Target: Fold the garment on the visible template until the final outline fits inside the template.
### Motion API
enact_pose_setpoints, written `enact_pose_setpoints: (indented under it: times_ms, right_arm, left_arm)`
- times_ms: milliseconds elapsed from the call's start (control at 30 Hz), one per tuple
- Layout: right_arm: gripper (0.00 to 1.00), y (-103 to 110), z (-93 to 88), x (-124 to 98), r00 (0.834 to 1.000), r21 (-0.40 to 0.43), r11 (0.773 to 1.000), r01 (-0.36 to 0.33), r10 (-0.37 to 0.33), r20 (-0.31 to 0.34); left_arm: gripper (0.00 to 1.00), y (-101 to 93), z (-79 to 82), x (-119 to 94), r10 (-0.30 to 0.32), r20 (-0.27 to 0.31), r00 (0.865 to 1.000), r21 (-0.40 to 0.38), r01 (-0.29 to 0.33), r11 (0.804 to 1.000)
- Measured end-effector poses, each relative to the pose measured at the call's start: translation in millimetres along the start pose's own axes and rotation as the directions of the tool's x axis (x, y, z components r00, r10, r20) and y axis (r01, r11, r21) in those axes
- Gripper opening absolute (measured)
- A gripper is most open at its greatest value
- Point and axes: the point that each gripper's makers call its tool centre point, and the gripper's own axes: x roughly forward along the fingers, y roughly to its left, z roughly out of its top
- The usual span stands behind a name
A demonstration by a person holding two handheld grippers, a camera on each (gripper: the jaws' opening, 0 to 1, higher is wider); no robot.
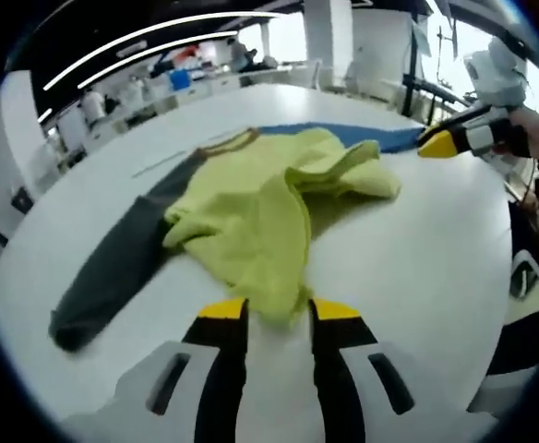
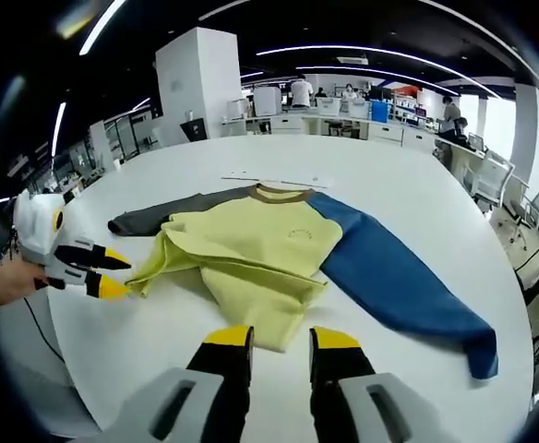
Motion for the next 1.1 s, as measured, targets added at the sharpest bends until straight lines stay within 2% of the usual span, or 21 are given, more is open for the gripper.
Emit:
enact_pose_setpoints:
  times_ms: [67,200,267,333,500,567,667,800,833,900,967,1000,1100]
  right_arm:
    - [0.20,-2.2,2.1,2.2,1.000,0.005,1.000,-0.003,0.003,0.002]
    - [0.21,-9.0,4.7,9.5,1.000,0.011,1.000,-0.009,0.009,0.002]
    - [0.21,-11.6,5.3,11.9,1.000,0.012,1.000,-0.010,0.010,0.000]
    - [0.21,-13.3,7.2,15.1,1.000,0.013,1.000,-0.018,0.018,0.004]
    - [0.21,-19.4,9.0,23.6,1.000,0.003,1.000,-0.023,0.023,0.004]
    - [0.22,-21.2,8.2,27.8,1.000,0.005,1.000,-0.028,0.028,-0.003]
    - [0.23,-23.2,7.6,34.5,0.999,0.015,0.999,-0.037,0.037,-0.005]
    - [0.24,-23.8,10.4,43.9,0.998,0.050,0.997,-0.055,0.055,0.006]
    - [0.24,-24.0,11.7,45.6,0.998,0.054,0.997,-0.055,0.055,0.013]
    - [0.24,-23.7,13.4,50.4,0.998,0.068,0.996,-0.063,0.062,0.019]
    - [0.24,-23.0,14.1,54.1,0.998,0.079,0.995,-0.068,0.067,0.021]
    - [0.24,-22.4,14.0,55.6,0.997,0.079,0.994,-0.070,0.068,0.020]
    - [0.23,-22.1,12.9,57.0,0.997,0.083,0.994,-0.071,0.070,0.017]
  left_arm:
    - [0.31,0.4,-5.5,0.9,0.021,-0.014,1.000,-0.014,-0.021,1.000]
    - [0.31,-1.5,-12.0,2.8,0.031,-0.011,0.999,-0.126,-0.032,0.992]
    - [0.31,-0.6,-13.0,3.4,0.046,0.001,0.999,-0.200,-0.045,0.979]
    - [0.32,-2.3,-11.3,4.5,0.048,0.017,0.999,-0.233,-0.043,0.971]
    - [0.32,-6.6,-8.4,9.3,0.058,0.030,0.998,-0.260,-0.048,0.964]
    - [0.33,-6.9,-5.9,11.9,0.080,0.043,0.996,-0.320,-0.062,0.945]
    - [0.37,-8.6,-6.9,15.0,0.100,0.026,0.995,-0.309,-0.087,0.947]
    - [0.37,-11.5,-9.2,16.5,0.117,0.016,0.993,-0.381,-0.102,0.919]
    - [0.37,-11.2,-7.8,17.1,0.121,0.022,0.992,-0.376,-0.104,0.921]
    - [0.36,-11.6,-9.0,17.0,0.136,0.010,0.991,-0.391,-0.121,0.912]
    - [0.36,-10.8,-8.4,16.3,0.154,0.010,0.988,-0.426,-0.135,0.895]
    - [0.36,-10.8,-7.1,16.3,0.164,0.014,0.986,-0.456,-0.139,0.879]
    - [0.34,-8.6,-6.2,17.8,0.179,0.007,0.984,-0.467,-0.155,0.871]
